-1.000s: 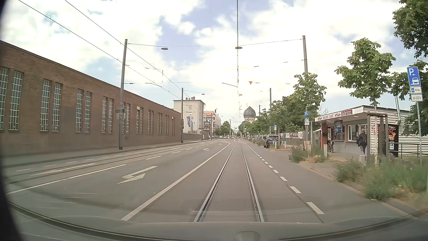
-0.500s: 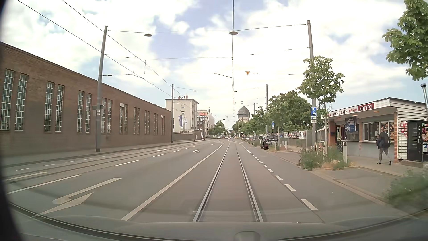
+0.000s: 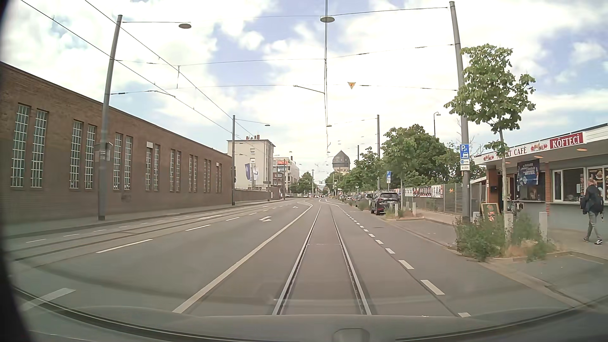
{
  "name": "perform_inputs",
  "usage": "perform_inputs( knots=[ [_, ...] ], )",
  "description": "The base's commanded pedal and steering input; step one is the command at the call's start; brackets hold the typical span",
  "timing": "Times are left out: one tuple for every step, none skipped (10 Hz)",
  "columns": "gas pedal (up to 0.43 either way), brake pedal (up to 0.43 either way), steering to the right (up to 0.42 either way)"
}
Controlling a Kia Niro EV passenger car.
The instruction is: Follow the waypoints while adhering to traffic rules and regulations
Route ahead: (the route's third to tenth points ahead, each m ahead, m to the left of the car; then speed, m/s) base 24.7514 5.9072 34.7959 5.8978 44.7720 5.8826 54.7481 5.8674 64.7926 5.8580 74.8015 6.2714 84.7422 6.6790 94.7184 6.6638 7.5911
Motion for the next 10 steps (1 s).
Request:
perform_inputs(
  knots=[
    [0.13, 0.024, 0.015],
    [0.13, 0.024, 0.014],
    [0.13, 0.024, 0.013],
    [0.13, 0.024, 0.011],
    [0.13, 0.024, 0.009],
    [0.118, 0.024, 0.007],
    [0.118, 0.024, 0.004],
    [0.118, 0.024, 0.003],
    [0.11, 0.024, 0.0],
    [0.098, 0.024, -0.001]
  ],
)
